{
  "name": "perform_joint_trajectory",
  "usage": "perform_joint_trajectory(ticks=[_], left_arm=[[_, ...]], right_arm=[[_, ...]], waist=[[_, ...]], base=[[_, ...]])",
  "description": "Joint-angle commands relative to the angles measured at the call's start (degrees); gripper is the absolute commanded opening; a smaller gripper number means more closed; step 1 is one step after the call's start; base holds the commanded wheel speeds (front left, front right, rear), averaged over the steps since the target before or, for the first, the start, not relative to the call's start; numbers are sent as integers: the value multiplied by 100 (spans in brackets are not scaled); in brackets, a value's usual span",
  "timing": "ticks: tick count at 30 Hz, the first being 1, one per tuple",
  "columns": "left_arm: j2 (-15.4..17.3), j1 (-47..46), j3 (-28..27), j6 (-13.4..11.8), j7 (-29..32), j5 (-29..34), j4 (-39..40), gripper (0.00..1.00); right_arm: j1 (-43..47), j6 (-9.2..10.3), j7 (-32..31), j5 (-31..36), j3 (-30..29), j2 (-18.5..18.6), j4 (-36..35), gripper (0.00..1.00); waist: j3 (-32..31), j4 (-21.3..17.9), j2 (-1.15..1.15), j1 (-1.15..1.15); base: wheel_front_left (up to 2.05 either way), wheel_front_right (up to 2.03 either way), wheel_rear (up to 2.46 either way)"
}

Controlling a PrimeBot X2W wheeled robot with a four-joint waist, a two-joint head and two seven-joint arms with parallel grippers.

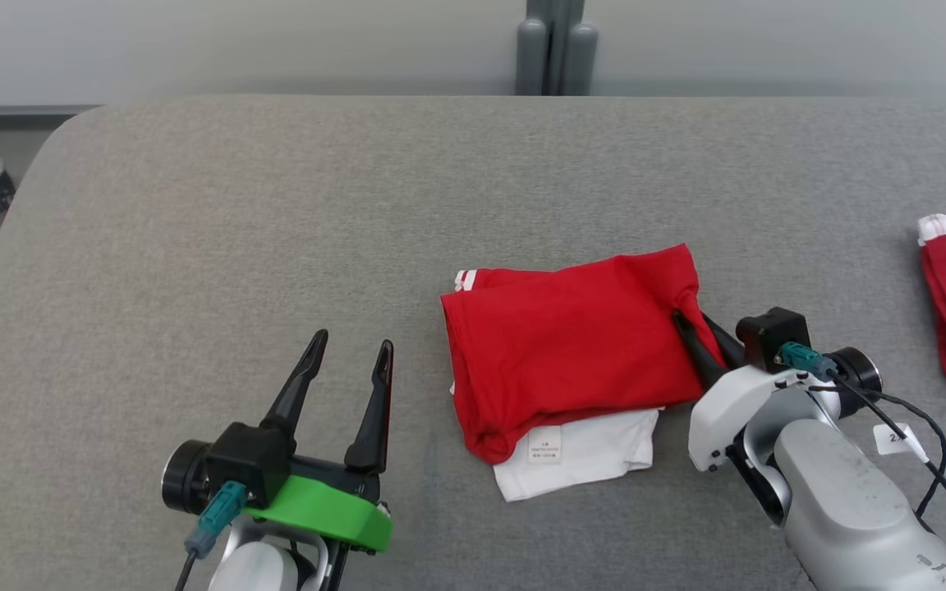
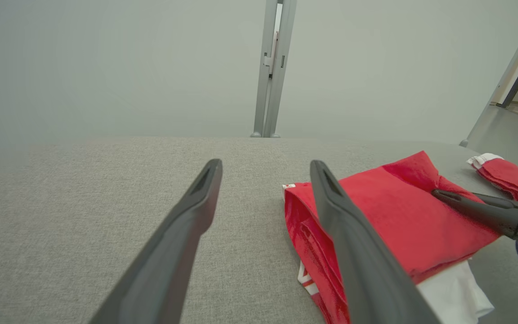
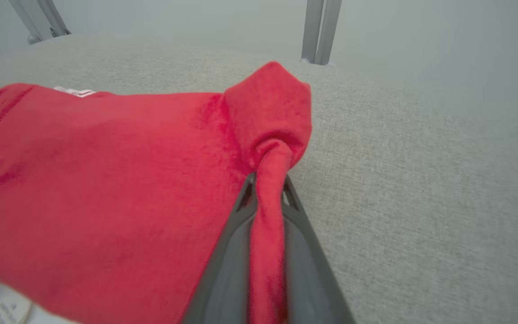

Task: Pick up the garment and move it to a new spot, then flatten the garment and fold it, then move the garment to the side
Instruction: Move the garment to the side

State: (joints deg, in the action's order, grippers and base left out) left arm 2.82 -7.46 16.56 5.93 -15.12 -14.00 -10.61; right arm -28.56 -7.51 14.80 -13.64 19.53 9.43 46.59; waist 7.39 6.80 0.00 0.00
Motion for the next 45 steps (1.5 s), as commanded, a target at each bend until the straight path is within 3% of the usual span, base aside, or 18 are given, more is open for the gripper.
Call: perform_joint_trajectory(ticks=[1, 10, 15, 21, 30, 38, 40, 41, 45], left_arm=[[19, 48, -18, -44, 1, -24, 53, 100], [20, -244, 169, -111, 1, -78, 234, 100], [24, -552, 410, -116, 1, -44, 349, 100], [27, -875, 596, -94, 1, 58, 444, 100], [26, -1131, 571, -33, 2, 269, 430, 100], [25, -1258, 517, 17, 1, 346, 436, 100], [25, -1301, 521, 33, 1, 344, 445, 100], [26, -1322, 519, 38, 2, 353, 442, 100], [26, -1381, 462, 53, 2, 344, 381, 100]], right_arm=[[-62, 5, 42, 95, 89, 115, -76, 0], [-545, 7, -123, 197, 932, 1209, -736, 0], [-910, 7, -129, 50, 890, 1942, -951, 0], [-1242, 7, -86, 155, 420, 2414, -644, 0], [-1683, 7, -1, 447, -406, 2834, 59, 0], [-1819, 7, 21, 612, -1019, 2925, 660, 0], [-1873, 7, 30, 667, -1149, 2882, 800, 35], [-1896, 7, 31, 698, -1238, 2858, 911, 100], [-1962, 7, 39, 921, -1431, 2718, 1183, 100]], waist=[[-156, -376, 0, 0], [84, -1289, 0, 0], [425, -1515, 0, 0], [816, -1544, 0, 0], [1363, -1339, 0, 0], [1700, -1153, 0, 0], [1766, -1118, 0, 0], [1799, -1101, 0, 0], [1865, -1068, 0, 0]], base=[[0, 0, 0], [0, 0, 0], [0, 0, 0], [0, 0, 0], [0, 0, 0], [0, 0, 0], [0, 0, 0], [0, 0, 0], [0, 0, 0]])
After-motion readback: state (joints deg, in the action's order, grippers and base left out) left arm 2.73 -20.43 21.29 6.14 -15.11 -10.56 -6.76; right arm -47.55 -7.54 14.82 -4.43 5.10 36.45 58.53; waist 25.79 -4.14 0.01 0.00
